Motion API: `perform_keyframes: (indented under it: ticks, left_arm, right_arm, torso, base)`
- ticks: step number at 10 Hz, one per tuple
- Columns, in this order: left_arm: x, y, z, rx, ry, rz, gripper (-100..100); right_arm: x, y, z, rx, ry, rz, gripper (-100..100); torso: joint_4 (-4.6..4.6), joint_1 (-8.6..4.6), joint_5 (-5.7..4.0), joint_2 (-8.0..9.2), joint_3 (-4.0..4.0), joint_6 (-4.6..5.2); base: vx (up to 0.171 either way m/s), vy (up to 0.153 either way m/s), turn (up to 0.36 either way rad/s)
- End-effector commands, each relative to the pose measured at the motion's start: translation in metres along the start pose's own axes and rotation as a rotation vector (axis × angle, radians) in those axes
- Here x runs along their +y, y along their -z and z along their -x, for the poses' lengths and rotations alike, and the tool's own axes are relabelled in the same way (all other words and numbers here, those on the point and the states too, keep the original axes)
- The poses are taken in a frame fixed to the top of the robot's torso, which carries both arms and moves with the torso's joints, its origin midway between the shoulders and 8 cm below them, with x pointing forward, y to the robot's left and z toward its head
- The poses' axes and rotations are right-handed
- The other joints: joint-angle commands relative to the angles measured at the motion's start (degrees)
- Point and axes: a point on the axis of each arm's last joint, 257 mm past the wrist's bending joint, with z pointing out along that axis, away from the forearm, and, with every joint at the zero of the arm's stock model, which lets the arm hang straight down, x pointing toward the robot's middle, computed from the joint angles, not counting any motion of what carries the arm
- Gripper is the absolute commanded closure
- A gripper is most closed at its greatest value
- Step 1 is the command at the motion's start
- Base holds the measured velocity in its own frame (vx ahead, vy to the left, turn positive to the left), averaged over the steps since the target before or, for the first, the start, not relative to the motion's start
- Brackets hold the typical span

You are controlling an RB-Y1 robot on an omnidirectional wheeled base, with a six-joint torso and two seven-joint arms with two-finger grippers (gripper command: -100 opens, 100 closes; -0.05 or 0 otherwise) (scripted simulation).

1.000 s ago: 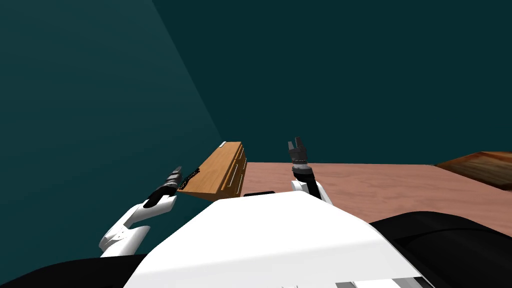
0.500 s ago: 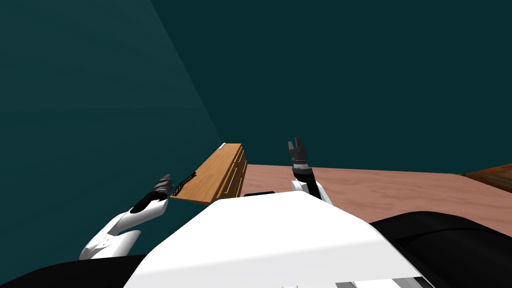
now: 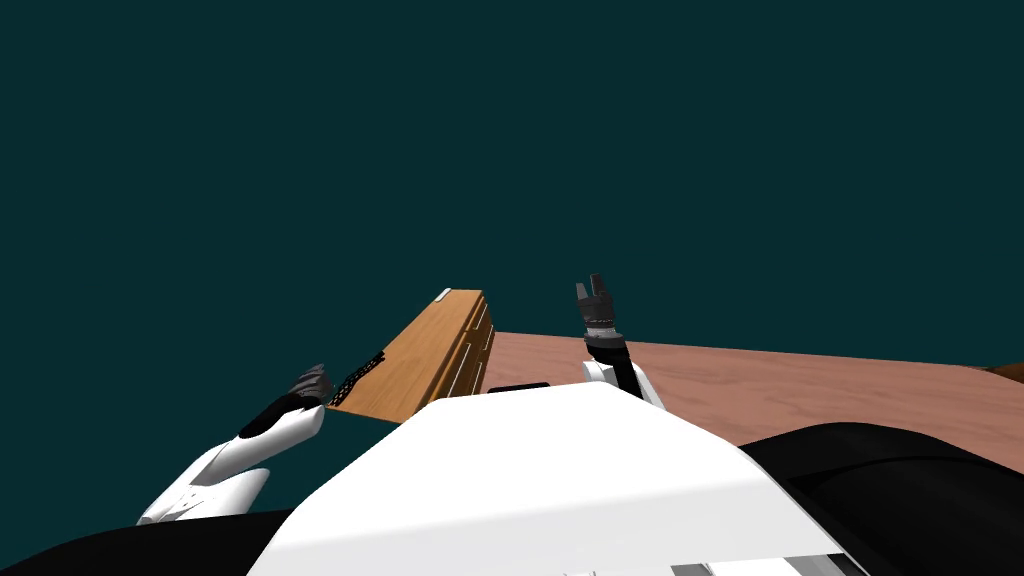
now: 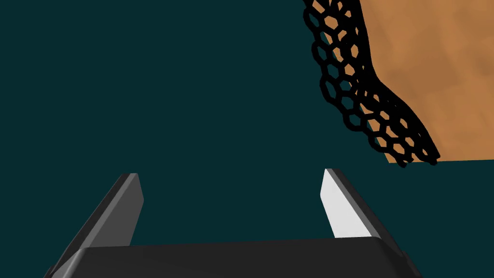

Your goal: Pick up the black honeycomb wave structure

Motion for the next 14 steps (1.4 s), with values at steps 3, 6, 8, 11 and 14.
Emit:
perform_keyframes:
  ticks: [3,6,8,11,14]
  left_arm:
    - [0.027,-0.001,0.021,-0.044,0.088,0.073,-100]
    - [0.078,0.004,0.047,-0.108,0.251,0.189,-100]
    - [0.109,0.010,0.056,-0.139,0.342,0.252,-100]
    - [0.151,0.021,0.059,-0.174,0.456,0.334,-100]
    - [0.149,0.017,0.055,-0.164,0.435,0.311,-100]
  right_arm:
    - [0.000,0.000,0.000,0.000,0.000,0.000,0]
    - [0.000,0.000,0.000,0.000,0.000,0.000,0]
    - [0.000,0.000,0.000,0.000,0.000,0.000,0]
    - [0.000,0.000,0.000,0.000,0.000,0.000,0]
    - [0.000,0.000,0.000,0.000,0.000,0.000,0]
  torso:
    - [-0.04,0.02,0.02,-0.15,-0.10,0.03]
    - [-0.01,0.07,0.02,-0.08,-0.04,0.00]
    - [-0.09,-0.05,0.00,-0.39,-0.23,0.04]
    - [-0.04,0.30,0.07,-0.13,-0.09,0.03]
    - [0.07,0.11,0.03,0.36,0.19,0.03]
  base:
    - [0.145,-0.012,0.040]
    - [0.165,-0.013,0.083]
    - [0.222,-0.011,0.066]
    - [0.165,0.044,0.047]
    - [0.033,0.028,0.014]
